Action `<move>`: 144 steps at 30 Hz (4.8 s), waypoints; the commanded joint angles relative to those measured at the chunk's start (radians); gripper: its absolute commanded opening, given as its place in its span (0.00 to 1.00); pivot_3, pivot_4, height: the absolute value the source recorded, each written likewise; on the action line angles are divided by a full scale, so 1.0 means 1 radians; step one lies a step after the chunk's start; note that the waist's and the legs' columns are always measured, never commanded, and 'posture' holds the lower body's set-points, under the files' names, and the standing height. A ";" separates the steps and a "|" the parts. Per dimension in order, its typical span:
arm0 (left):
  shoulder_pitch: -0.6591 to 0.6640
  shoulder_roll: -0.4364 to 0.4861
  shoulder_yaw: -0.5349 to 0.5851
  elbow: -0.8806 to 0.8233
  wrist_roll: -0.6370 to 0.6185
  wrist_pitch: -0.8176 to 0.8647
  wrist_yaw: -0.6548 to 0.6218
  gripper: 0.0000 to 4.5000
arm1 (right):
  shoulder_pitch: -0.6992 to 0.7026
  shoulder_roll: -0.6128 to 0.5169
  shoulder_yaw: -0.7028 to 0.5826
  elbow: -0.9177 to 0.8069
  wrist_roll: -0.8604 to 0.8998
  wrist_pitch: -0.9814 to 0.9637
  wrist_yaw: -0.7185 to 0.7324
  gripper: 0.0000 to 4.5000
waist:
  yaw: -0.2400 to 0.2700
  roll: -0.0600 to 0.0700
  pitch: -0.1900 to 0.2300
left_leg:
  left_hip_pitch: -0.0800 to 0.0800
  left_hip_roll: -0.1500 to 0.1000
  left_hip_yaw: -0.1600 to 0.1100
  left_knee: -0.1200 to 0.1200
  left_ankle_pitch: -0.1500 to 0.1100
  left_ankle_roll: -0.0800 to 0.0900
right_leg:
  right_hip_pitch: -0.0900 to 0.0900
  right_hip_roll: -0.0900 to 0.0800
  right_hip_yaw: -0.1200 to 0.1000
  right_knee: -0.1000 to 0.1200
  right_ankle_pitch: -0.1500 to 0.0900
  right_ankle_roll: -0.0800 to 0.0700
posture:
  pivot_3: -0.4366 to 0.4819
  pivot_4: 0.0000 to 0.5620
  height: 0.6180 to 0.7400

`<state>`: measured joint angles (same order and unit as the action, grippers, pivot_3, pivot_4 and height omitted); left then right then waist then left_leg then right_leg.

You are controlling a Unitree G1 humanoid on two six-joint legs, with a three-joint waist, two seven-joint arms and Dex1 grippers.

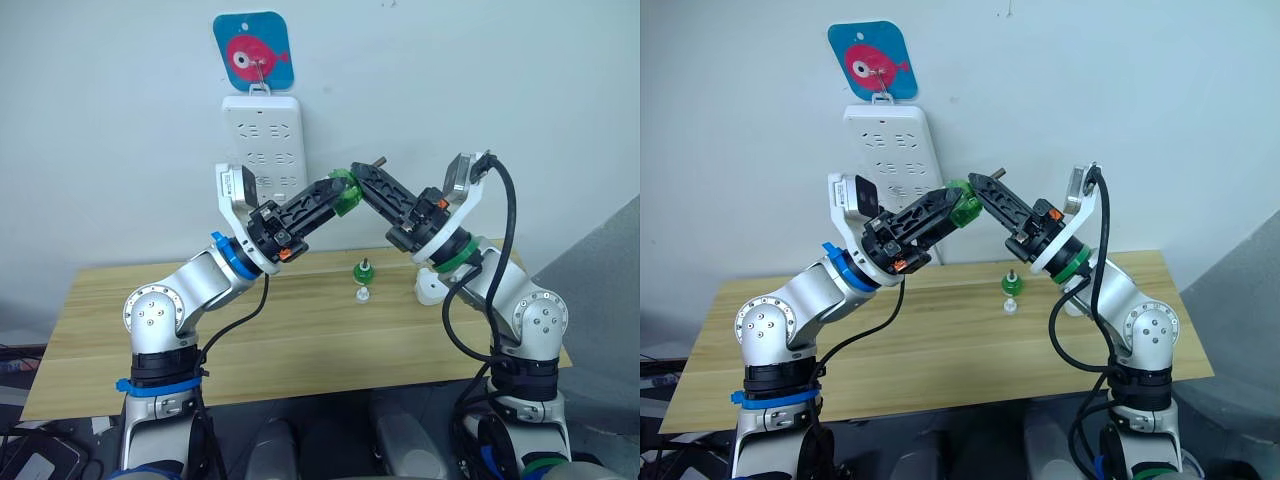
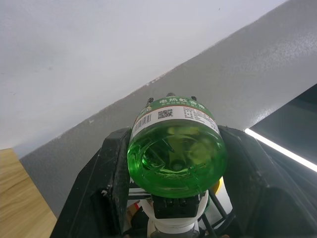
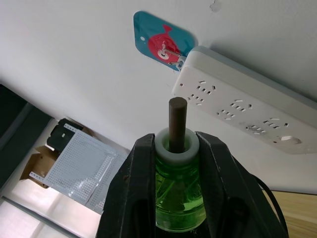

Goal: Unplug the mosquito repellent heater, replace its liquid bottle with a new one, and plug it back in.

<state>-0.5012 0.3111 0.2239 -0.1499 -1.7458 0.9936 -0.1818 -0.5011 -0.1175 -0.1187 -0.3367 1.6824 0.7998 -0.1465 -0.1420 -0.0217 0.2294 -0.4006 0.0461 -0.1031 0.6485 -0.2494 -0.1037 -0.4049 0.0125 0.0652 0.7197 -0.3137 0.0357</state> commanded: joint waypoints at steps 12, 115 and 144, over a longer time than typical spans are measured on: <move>0.036 0.039 -0.007 -0.020 0.010 -0.004 -0.051 0.51 | 0.041 -0.128 0.010 -0.039 -0.011 -0.007 0.028 0.62 | 0.001 0.000 0.000 | 0.000 0.000 0.000 0.000 0.000 0.000 | 0.000 0.000 0.000 0.000 0.000 0.000 | 0.30 0.29 0.88; -0.025 0.372 -0.047 -0.023 0.371 0.217 -0.637 0.51 | -0.030 -0.293 -0.283 0.036 -0.140 0.627 0.483 0.65 | 0.003 0.002 0.004 | 0.000 0.000 0.005 -0.005 -0.001 0.002 | -0.001 0.001 0.005 -0.006 0.000 0.001 | 0.30 0.32 0.88; -0.059 0.321 -0.089 -0.013 0.425 0.221 -0.692 0.51 | 0.027 -0.538 -0.021 0.002 0.139 0.355 0.414 0.65 | 0.004 0.002 0.004 | 0.000 0.000 0.005 -0.004 -0.001 0.002 | -0.002 0.001 0.005 -0.007 0.000 0.002 | 0.29 0.32 0.88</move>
<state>-0.5472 0.6318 0.1310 -0.1500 -1.3223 1.2200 -0.8623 -0.4761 -0.6444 -0.1397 -0.2925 1.7831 1.1710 0.2546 -0.1382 -0.0198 0.2332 -0.4008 0.0462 -0.0980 0.6443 -0.2508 -0.1015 -0.4065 0.0138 0.0700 0.7129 -0.3135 0.0374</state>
